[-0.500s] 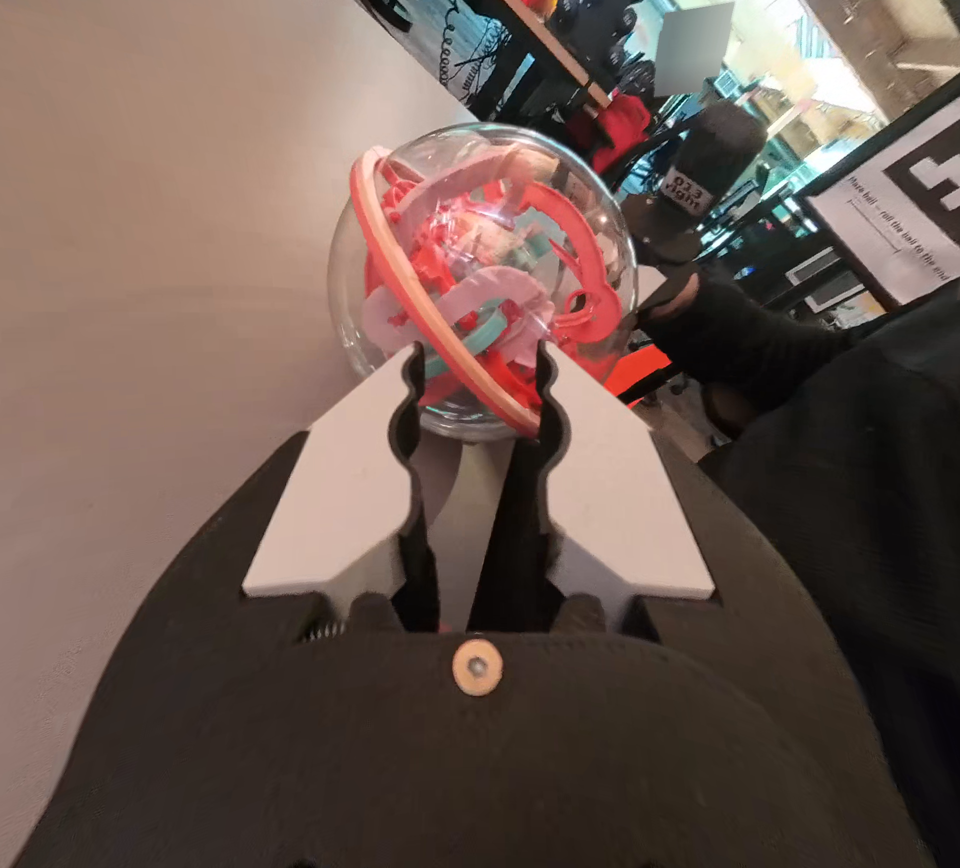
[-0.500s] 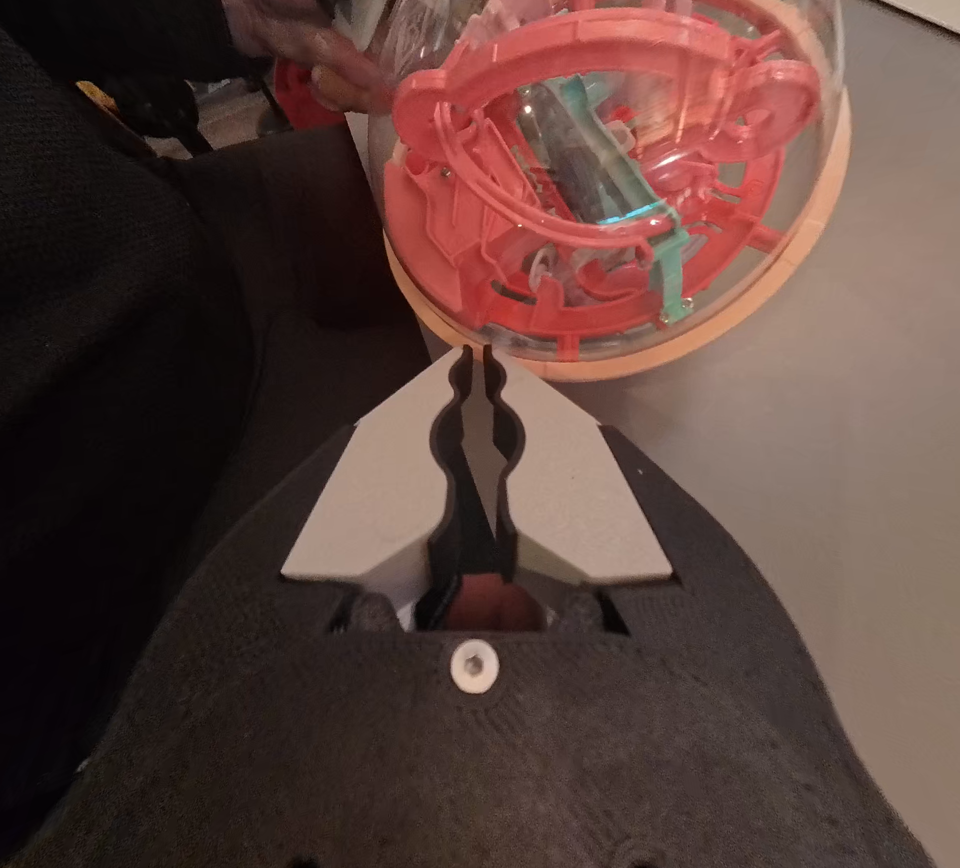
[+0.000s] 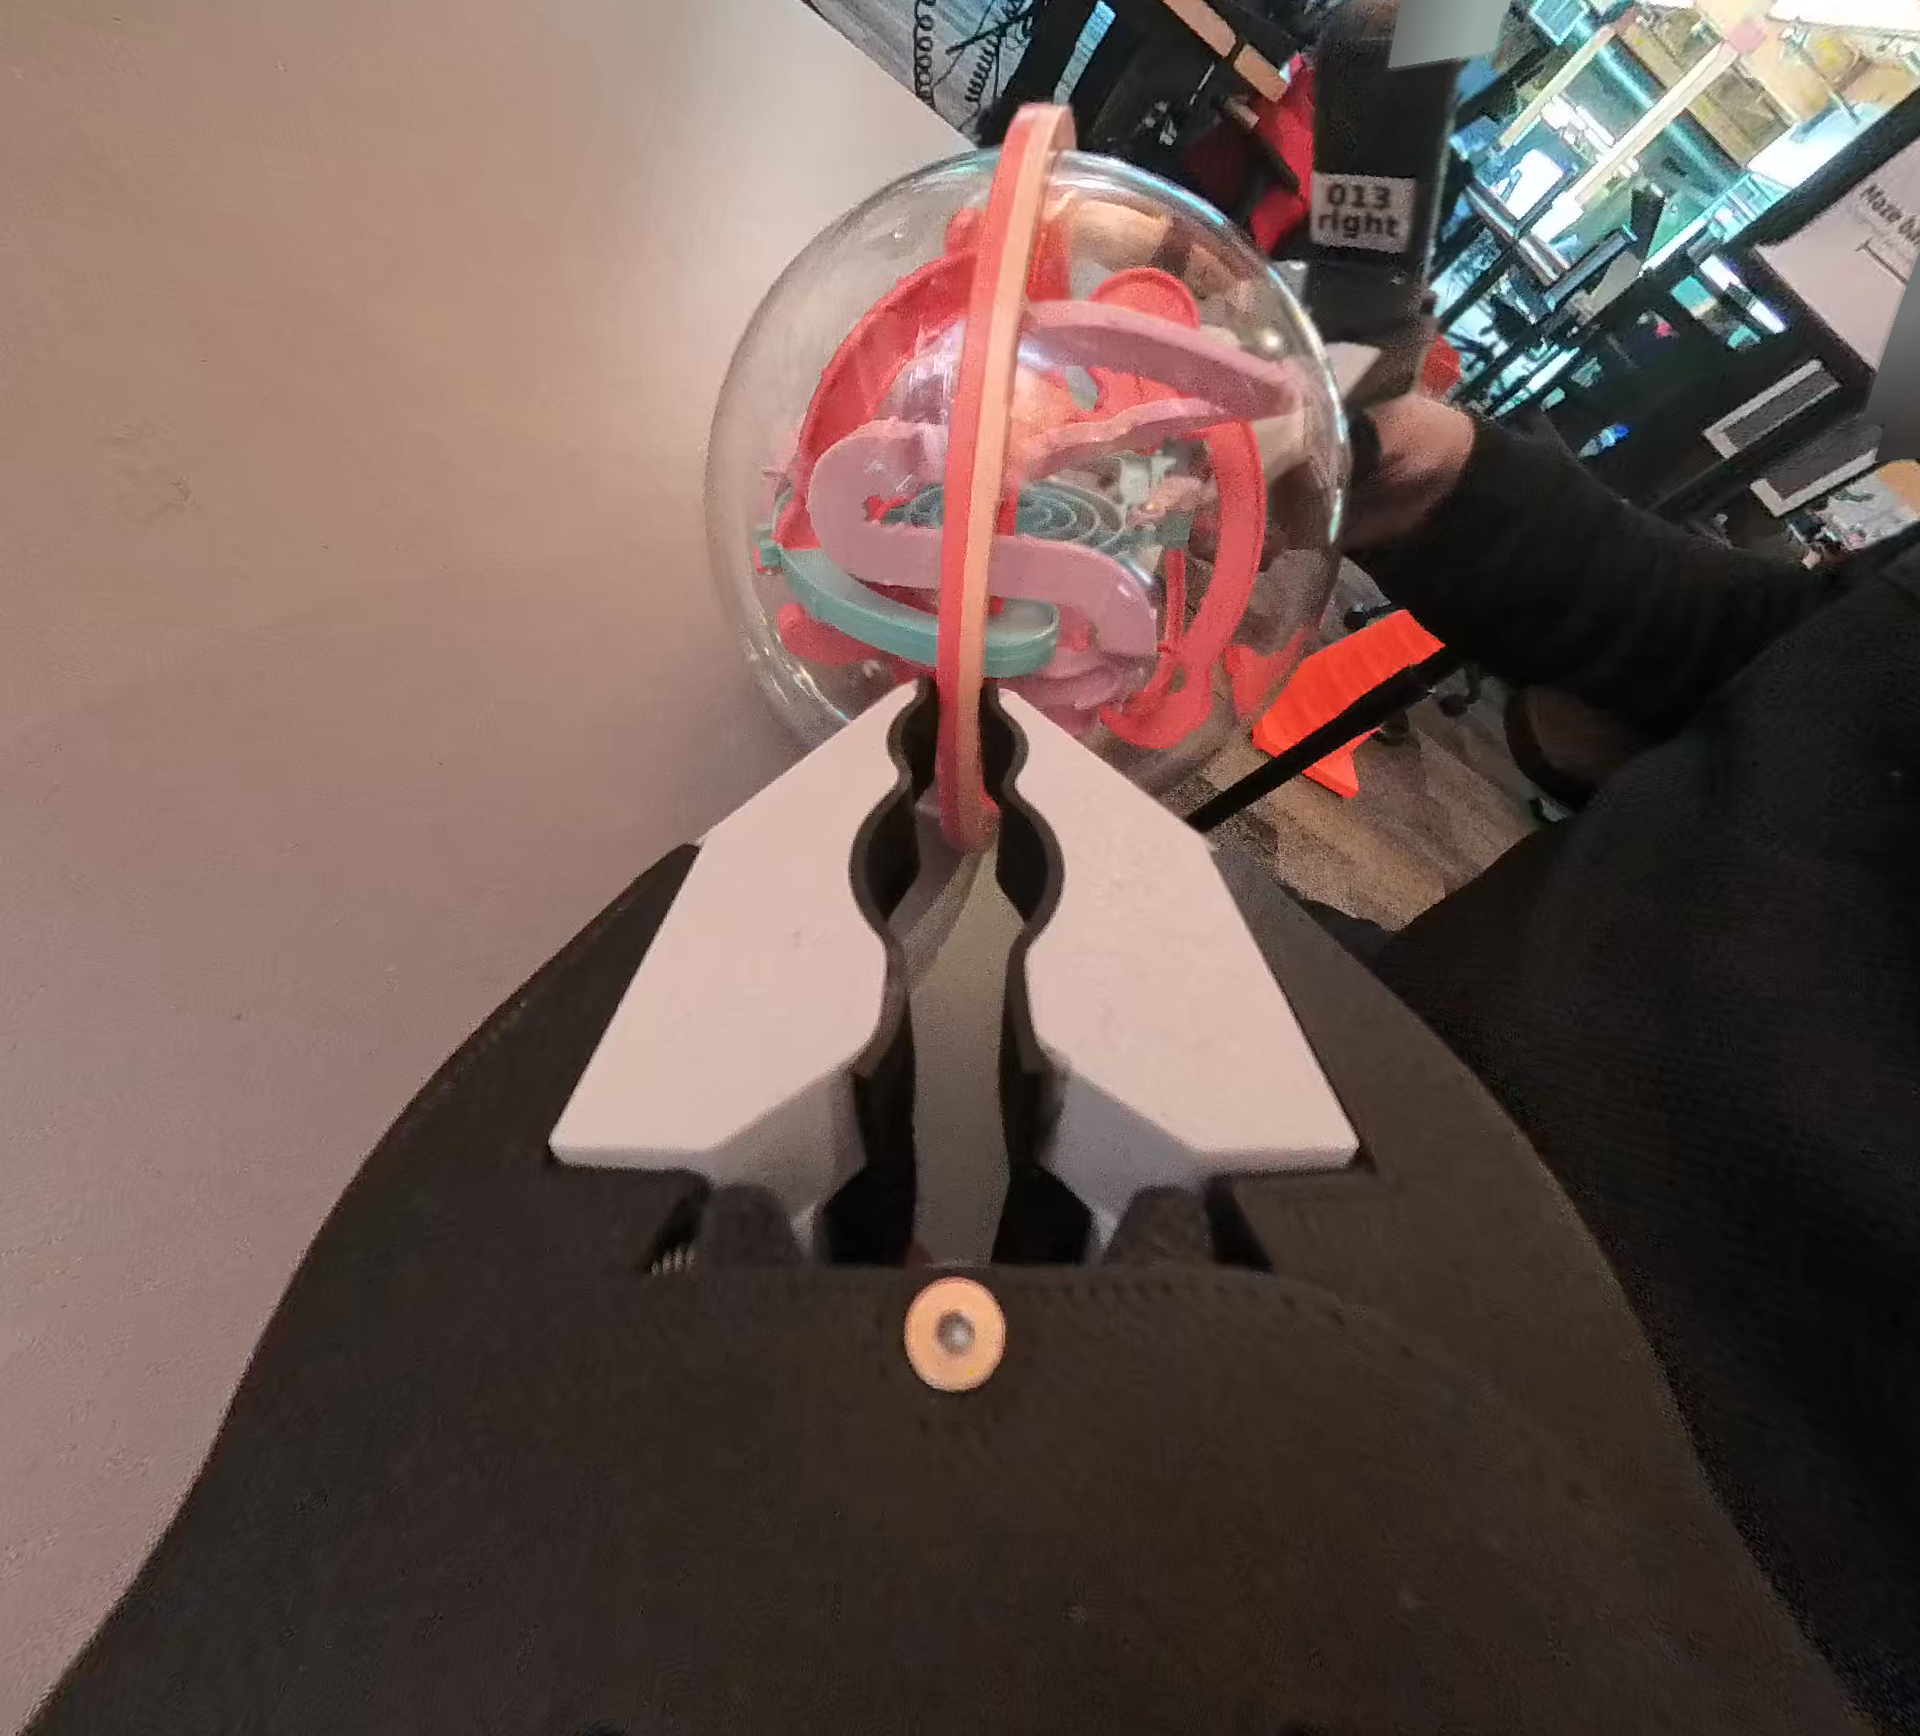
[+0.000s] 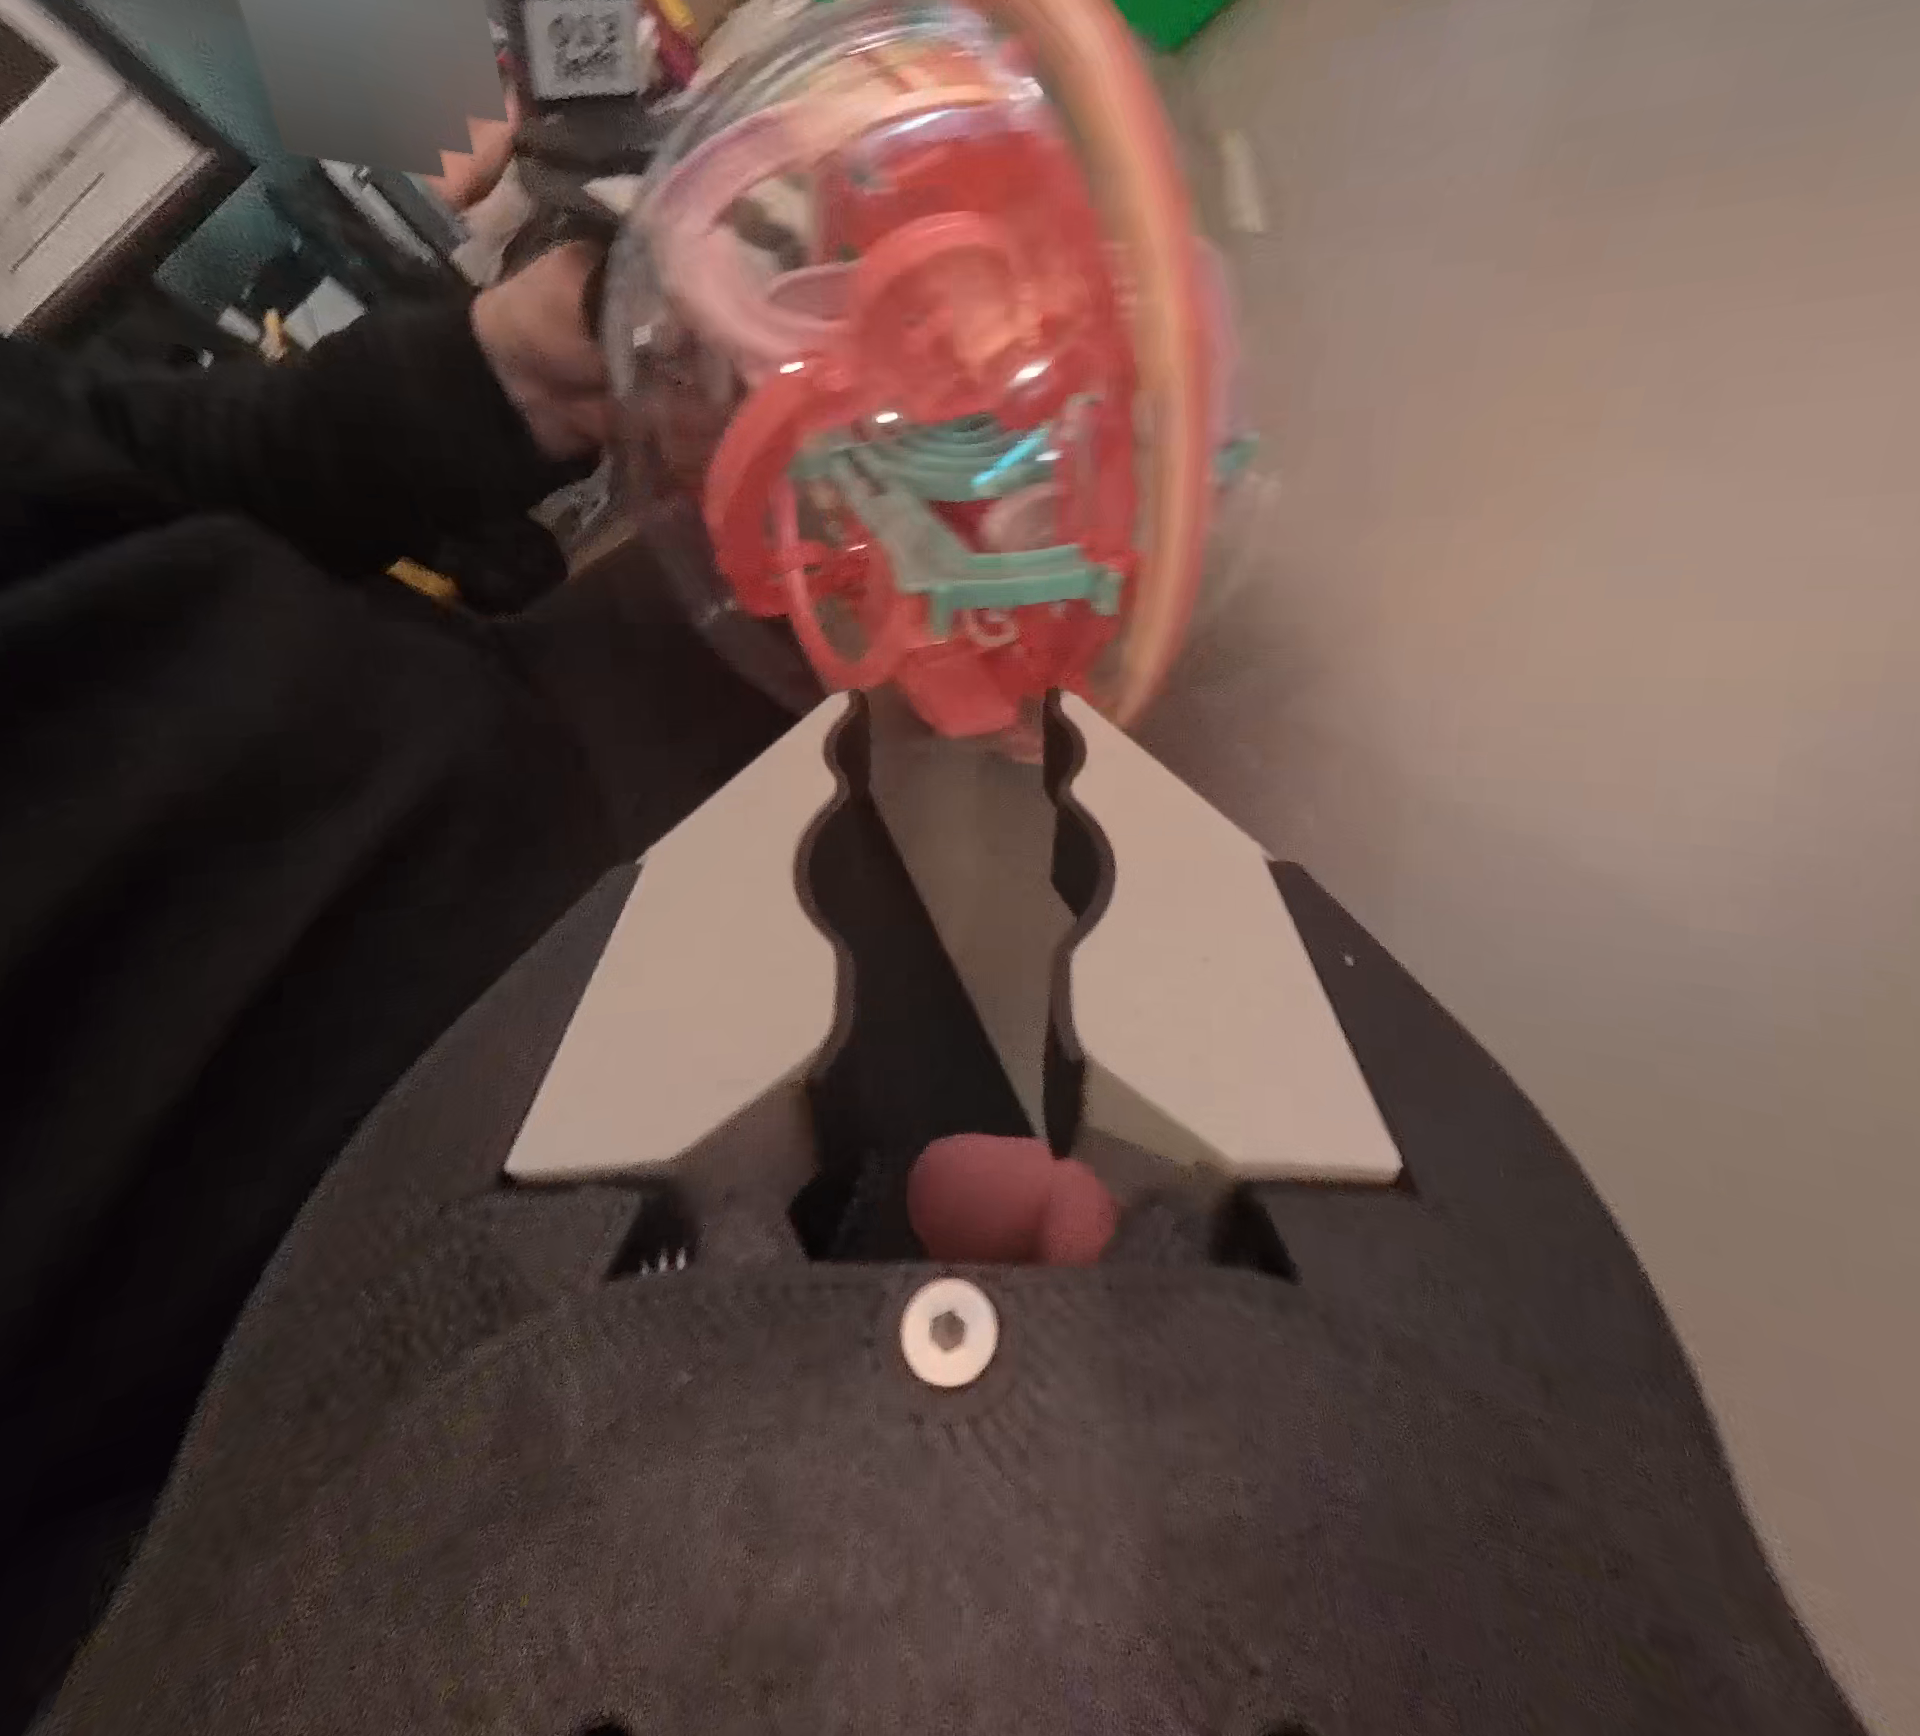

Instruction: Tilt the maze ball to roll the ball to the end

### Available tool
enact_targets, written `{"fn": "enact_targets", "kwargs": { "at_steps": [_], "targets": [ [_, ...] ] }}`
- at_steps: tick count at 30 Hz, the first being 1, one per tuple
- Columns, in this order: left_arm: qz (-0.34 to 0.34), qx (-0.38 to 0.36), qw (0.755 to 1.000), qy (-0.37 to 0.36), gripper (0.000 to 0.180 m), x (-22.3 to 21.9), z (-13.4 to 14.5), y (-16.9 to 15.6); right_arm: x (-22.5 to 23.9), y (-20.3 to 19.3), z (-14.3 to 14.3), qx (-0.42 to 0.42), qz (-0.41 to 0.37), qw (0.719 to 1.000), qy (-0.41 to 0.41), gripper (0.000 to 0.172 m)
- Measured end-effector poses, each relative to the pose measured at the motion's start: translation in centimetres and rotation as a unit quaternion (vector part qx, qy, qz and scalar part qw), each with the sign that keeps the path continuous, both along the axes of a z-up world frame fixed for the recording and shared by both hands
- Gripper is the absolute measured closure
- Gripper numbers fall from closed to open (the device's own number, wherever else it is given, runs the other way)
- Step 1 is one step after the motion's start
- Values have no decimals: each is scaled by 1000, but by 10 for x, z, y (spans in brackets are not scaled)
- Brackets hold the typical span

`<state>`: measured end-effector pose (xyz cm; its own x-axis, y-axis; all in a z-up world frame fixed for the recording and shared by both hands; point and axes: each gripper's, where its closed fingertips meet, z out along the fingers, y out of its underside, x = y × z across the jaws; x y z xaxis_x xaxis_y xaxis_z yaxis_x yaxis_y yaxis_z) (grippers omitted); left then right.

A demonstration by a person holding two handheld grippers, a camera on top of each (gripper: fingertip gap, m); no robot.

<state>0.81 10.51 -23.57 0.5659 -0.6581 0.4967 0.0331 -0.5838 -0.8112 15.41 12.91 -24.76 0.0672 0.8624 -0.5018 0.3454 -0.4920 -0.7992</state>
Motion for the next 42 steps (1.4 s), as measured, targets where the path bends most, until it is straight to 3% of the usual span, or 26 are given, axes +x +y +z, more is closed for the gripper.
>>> {"fn": "enact_targets", "kwargs": {
  "at_steps": [11, 19, 21, 23, 25, 29, 31, 34, 37, 42],
  "targets": [
    [-11, -9, 1000, 5, 174, -10, -9, 2, -13, 44, -17, 19, -25, 999, -36, 123],
    [-17, -18, 1000, -12, 174, -16, -11, 7, -29, 48, -19, 15, 31, 999, -9, 158],
    [-20, -13, 1000, -11, 174, -17, -9, 7, -31, 48, -22, 19, 34, 999, -11, 159],
    [-21, 7, 1000, 7, 174, -18, -6, 9, -31, 42, -24, 29, 56, 998, -14, 153],
    [-31, 45, 998, 34, 174, -14, 2, 8, -31, 39, -27, 36, 59, 997, -23, 159],
    [-48, 129, 983, 121, 173, -5, 15, 5, -24, 43, -22, 36, 53, 997, -29, 146],
    [-56, 176, 968, 171, 173, 1, 23, 3, -18, 48, -15, 32, 46, 998, -28, 139],
    [-68, 247, 930, 263, 173, 11, 32, 1, -11, 46, -11, 42, 54, 997, -45, 115],
    [-84, 324, 865, 375, 174, 21, 38, 1, -12, 39, 1, 22, 55, 998, -24, 101],
    [-100, 418, 774, 465, 173, 38, 44, -3, -16, 30, 6, 43, 38, 998, -14, 72]
  ]
}}
